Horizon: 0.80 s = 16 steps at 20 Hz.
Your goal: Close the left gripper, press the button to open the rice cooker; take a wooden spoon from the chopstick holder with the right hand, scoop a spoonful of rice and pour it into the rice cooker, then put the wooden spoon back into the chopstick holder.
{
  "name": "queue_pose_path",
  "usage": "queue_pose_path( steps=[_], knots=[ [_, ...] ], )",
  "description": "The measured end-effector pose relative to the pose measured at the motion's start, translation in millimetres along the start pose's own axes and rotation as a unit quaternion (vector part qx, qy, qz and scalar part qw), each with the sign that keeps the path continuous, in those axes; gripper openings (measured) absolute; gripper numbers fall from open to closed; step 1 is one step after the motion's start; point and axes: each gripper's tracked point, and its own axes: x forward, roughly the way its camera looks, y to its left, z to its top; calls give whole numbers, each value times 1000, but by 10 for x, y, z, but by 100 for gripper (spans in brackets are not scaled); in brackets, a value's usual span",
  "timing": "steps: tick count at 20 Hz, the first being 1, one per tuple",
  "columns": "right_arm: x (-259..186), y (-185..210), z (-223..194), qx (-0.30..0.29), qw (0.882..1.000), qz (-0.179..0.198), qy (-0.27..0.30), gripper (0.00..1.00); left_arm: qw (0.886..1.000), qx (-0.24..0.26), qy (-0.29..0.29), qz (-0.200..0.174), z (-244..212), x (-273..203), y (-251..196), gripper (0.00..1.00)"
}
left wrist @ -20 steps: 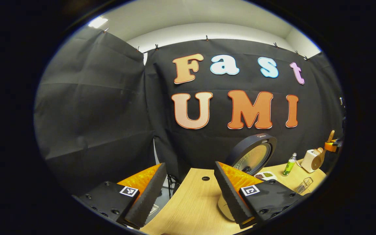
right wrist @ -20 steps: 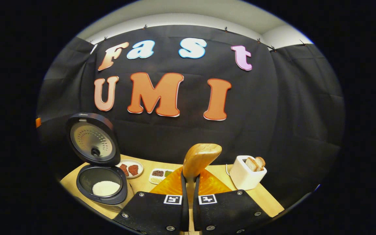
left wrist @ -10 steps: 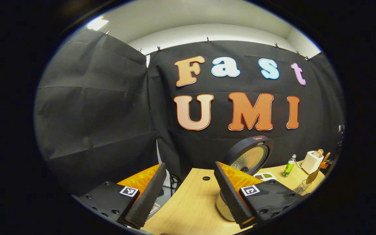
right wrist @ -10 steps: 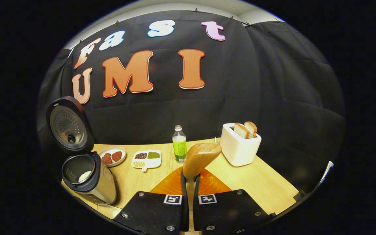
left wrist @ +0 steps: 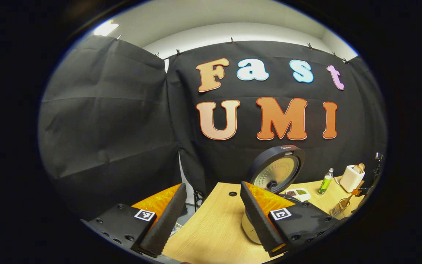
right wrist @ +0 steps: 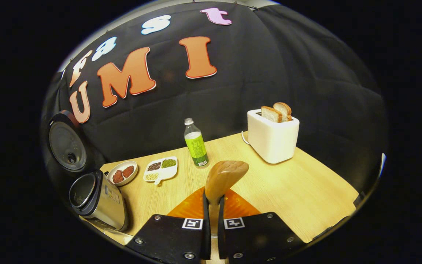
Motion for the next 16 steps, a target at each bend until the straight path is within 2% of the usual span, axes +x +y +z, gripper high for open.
queue_pose_path(
  steps=[3, 7, 10, 12, 13, 14, 16],
  knots=[
    [16, -71, -116, -7, 1000, -11, 16, 11, 1000, 2, -2, 7, 58, 13, -79, 95],
    [-91, -287, 28, -4, 999, -36, 11, 22, 1000, 7, -10, 1, 139, 8, -250, 96],
    [-299, -450, 244, -28, 999, -43, 1, 48, 1000, 3, -14, -11, 187, 45, -452, 99],
    [-495, -555, 467, -49, 997, -49, -18, 71, 1000, 1, -16, -19, 234, 91, -593, 100],
    [-584, -597, 594, -57, 997, -52, -28, 78, 1000, -1, -17, -24, 267, 114, -669, 99],
    [-688, -628, 722, -65, 996, -53, -39, 89, 999, -2, -19, -30, 303, 147, -760, 98],
    [-897, -666, 965, -82, 993, -54, -62, 94, 999, -2, -27, -43, 413, 220, -943, 95]
  ],
)
